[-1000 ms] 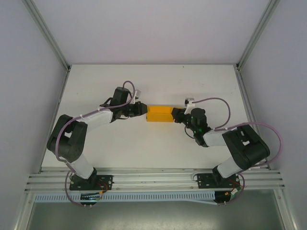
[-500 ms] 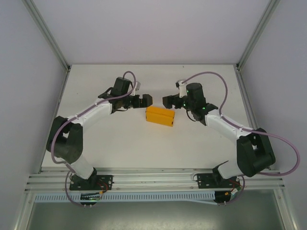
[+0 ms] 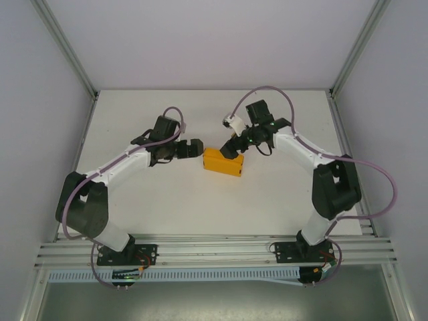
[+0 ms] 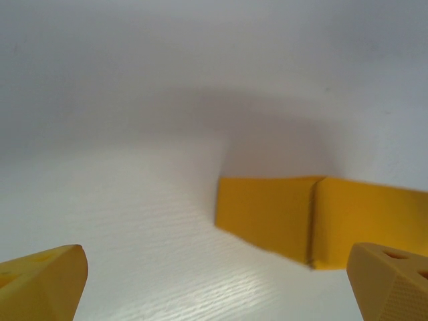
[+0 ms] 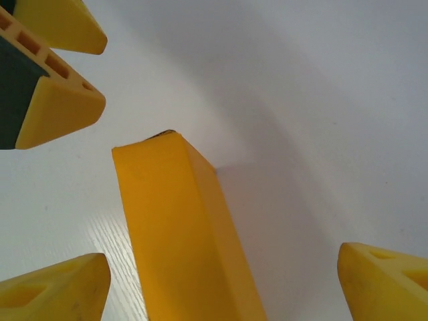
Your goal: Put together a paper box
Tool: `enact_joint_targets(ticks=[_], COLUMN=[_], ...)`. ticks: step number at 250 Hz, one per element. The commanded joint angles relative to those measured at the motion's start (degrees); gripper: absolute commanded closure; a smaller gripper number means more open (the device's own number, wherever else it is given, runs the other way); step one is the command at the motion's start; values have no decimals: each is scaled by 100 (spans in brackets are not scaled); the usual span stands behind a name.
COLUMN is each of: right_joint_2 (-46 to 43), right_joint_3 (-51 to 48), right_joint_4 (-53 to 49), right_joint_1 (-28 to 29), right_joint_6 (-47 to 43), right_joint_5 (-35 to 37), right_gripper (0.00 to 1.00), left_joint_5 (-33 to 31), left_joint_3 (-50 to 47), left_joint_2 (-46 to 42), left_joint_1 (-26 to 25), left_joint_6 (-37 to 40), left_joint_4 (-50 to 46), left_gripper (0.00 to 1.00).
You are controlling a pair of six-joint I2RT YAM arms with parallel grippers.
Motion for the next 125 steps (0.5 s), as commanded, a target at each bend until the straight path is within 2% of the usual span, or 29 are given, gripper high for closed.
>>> enact_joint_targets(ticks=[1, 43, 84, 125], right_joint_2=[452, 798, 868, 1028], right_joint_3=[512, 908, 901, 826], right_joint_4=[-1025, -1710, -1734, -1613], right_joint_1=[-2, 97, 176, 395], right_joint_6=[-617, -1234, -1338, -1279], right_joint_5=[-99, -517, -603, 66], right_gripper=[14, 15, 15, 15], left_joint_5=[-109, -226, -348, -448], left_joint_3=[-245, -607, -864, -1015], left_joint_2=[-254, -528, -735, -911], left_joint_1=[24, 24, 25, 28], left_joint_6=[-245, -341, -407, -470], left_joint_4=[-149, -123, -123, -167], left_gripper=[1, 1, 2, 1])
